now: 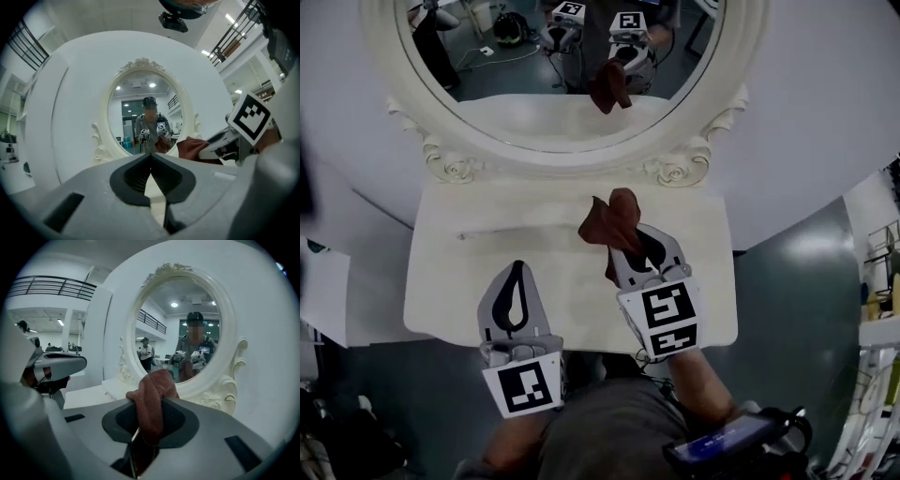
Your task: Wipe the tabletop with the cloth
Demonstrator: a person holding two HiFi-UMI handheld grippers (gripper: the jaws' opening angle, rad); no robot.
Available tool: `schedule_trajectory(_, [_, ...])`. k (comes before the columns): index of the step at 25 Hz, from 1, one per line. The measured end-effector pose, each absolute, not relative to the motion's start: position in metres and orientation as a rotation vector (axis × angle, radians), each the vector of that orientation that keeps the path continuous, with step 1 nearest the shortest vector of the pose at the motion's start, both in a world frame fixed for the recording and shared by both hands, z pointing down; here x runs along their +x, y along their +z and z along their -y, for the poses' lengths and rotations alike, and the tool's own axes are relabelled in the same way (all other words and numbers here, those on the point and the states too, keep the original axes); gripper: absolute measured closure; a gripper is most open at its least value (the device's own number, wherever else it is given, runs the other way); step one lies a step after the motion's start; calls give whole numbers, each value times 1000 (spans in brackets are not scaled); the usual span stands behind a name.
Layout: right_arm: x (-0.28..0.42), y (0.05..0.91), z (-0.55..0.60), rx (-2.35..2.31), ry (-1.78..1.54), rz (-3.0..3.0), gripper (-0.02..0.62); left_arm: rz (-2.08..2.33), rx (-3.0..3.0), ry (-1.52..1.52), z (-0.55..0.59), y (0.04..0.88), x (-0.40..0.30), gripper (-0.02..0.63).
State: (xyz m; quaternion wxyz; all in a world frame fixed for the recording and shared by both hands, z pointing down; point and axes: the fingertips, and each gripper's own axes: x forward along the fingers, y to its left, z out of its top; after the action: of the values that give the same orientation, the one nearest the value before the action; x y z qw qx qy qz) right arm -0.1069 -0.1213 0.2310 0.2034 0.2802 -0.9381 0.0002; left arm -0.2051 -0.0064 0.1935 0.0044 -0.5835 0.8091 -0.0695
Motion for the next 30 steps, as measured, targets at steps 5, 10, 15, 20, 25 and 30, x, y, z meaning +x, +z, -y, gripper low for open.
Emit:
schedule_trajectory(5, [-146, 251, 93, 669, 9, 2625, 515, -2617, -1760, -238, -26, 206, -234, 592])
schedule_trajectory(10, [-178, 288, 75, 559, 32, 2594, 515, -2714, -1716, -270, -46, 236, -259, 592])
schedule_trajectory(15, [-197, 343, 64, 469, 99, 2528, 515, -2816, -1730, -310, -55, 277, -273, 592])
schedule_trajectory(20, [-207, 405, 63, 417, 177, 2453, 515, -2865, -1739, -384, -56, 318, -281, 592])
schedule_trajectory(25, [-207, 449, 61, 394, 235, 2370, 514, -2902, -1784, -411, -55, 351, -282, 592])
schedule_trajectory(30, [-210, 475, 56, 373, 233, 2313, 514, -2904, -1823, -389, -54, 364, -285, 592])
